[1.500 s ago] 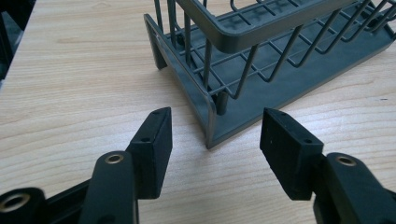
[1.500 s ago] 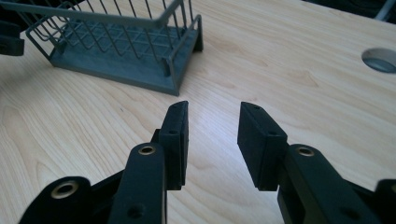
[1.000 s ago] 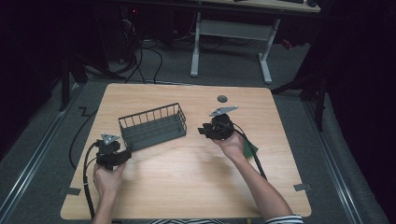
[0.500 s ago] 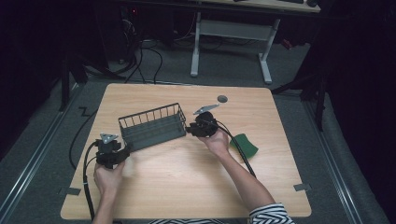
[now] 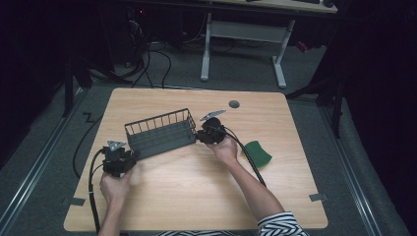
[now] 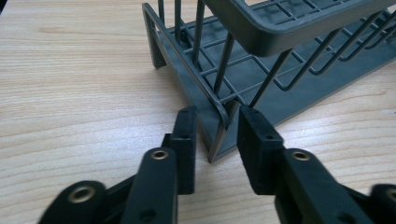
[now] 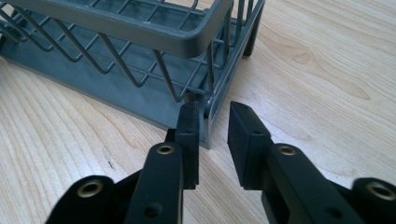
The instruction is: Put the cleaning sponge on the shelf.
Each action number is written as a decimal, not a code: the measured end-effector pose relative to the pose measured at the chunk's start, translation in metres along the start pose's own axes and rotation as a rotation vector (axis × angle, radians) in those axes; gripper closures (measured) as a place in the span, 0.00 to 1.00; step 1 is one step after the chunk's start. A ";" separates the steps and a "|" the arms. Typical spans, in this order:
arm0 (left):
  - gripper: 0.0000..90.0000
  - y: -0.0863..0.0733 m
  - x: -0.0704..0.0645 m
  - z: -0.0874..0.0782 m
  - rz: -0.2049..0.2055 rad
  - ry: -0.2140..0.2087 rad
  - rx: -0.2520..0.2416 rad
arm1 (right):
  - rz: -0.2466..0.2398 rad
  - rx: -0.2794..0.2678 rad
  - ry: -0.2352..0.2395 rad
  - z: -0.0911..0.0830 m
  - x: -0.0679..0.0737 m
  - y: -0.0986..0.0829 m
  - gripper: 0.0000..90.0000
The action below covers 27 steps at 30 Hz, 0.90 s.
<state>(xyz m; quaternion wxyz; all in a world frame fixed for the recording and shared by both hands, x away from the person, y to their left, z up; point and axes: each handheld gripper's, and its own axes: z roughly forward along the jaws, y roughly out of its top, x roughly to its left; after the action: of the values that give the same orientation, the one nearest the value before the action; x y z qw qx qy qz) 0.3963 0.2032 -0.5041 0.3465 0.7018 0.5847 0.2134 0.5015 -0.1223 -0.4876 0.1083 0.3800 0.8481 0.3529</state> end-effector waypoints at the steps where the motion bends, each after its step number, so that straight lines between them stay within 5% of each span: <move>1: 0.80 0.000 0.000 0.001 0.003 -0.001 0.006 | -0.008 -0.003 0.005 0.000 -0.001 0.000 0.87; 11: 0.94 -0.001 -0.003 0.004 0.025 -0.003 0.034 | -0.010 0.014 0.014 0.005 0.000 0.000 0.96; 27: 0.96 -0.004 -0.011 0.001 0.082 -0.017 0.042 | -0.030 0.030 0.008 -0.004 0.001 -0.007 0.97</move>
<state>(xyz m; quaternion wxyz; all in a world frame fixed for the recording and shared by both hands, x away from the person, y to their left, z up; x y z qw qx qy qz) 0.3923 0.1926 -0.5065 0.3277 0.7339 0.5569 0.2093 0.4943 -0.1268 -0.4895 0.1045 0.3674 0.8593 0.3402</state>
